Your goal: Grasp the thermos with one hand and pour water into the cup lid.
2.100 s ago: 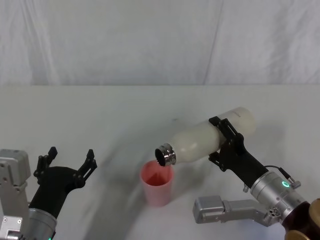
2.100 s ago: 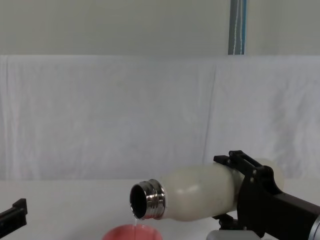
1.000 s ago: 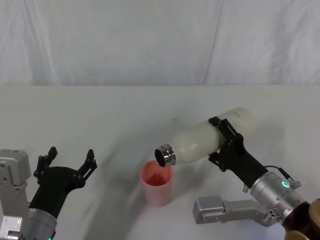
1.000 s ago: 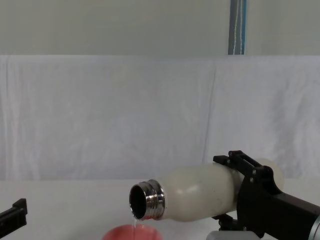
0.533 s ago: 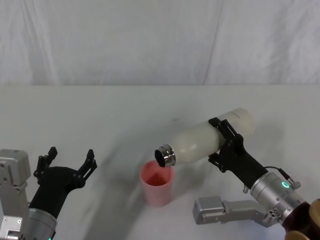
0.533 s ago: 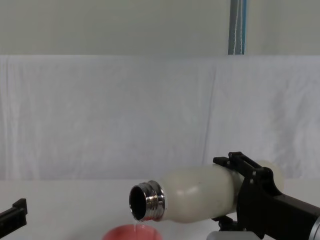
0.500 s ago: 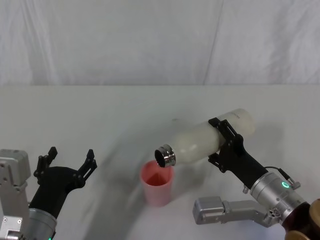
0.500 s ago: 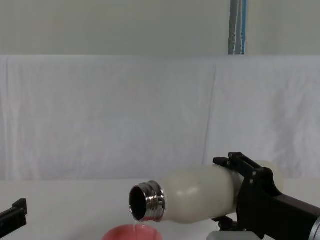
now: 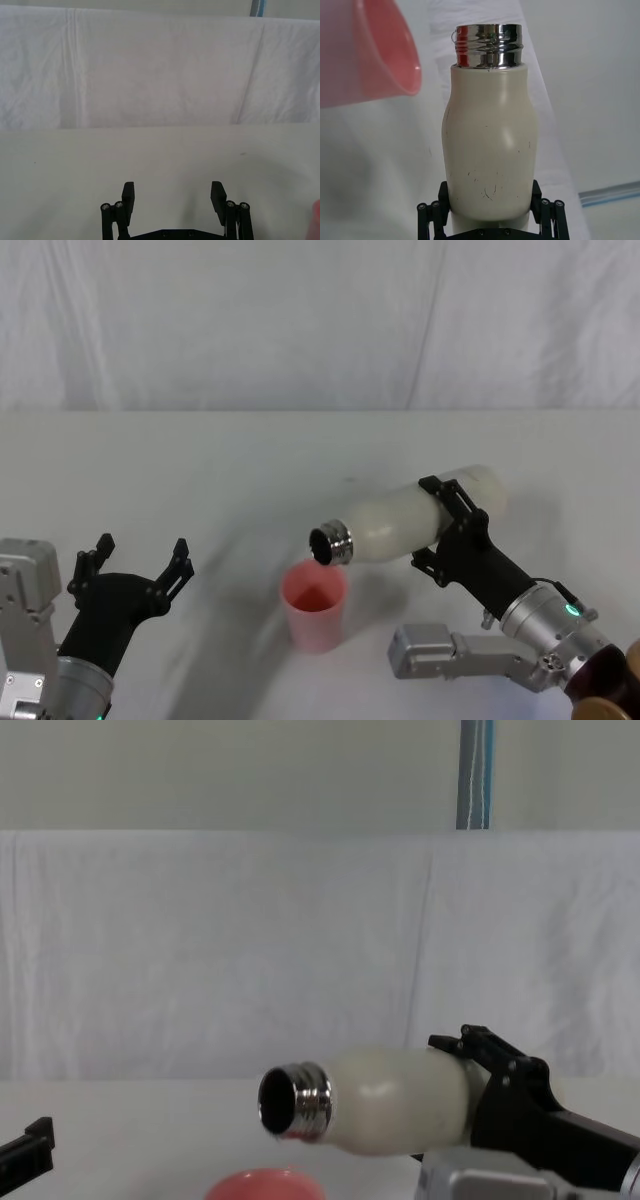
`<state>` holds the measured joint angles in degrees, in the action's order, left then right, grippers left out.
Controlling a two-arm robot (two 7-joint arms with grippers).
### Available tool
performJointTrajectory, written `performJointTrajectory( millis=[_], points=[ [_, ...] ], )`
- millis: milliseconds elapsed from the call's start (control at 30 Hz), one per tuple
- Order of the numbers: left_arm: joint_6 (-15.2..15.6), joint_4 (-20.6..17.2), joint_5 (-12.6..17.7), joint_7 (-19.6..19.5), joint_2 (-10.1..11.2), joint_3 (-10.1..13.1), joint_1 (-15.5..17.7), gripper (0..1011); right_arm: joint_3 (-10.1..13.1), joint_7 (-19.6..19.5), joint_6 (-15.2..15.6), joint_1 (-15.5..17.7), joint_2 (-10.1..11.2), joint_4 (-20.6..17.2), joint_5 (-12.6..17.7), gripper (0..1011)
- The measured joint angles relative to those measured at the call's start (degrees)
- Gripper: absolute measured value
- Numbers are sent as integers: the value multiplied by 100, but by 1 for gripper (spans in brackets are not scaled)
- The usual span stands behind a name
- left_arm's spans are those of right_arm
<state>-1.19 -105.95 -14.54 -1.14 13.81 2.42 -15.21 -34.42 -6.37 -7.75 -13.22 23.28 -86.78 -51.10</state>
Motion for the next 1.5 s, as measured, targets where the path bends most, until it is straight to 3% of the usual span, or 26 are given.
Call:
performJointTrajectory(
  millis=[200, 933, 1267, 1500],
  points=[
    [0, 0, 0, 0, 0, 0, 0, 1001, 177, 105, -101, 89, -92, -29, 415, 951],
    [0, 0, 0, 0, 0, 0, 0, 1001, 1172, 637, -212, 706, -597, -276, 2121, 951],
    [0, 0, 0, 0, 0, 0, 0, 1001, 1730, 1045, -212, 968, -962, -310, 3275, 951],
    [0, 0, 0, 0, 0, 0, 0, 1001, 2032, 1272, -194, 1084, -1161, -346, 3928, 951]
  ],
)
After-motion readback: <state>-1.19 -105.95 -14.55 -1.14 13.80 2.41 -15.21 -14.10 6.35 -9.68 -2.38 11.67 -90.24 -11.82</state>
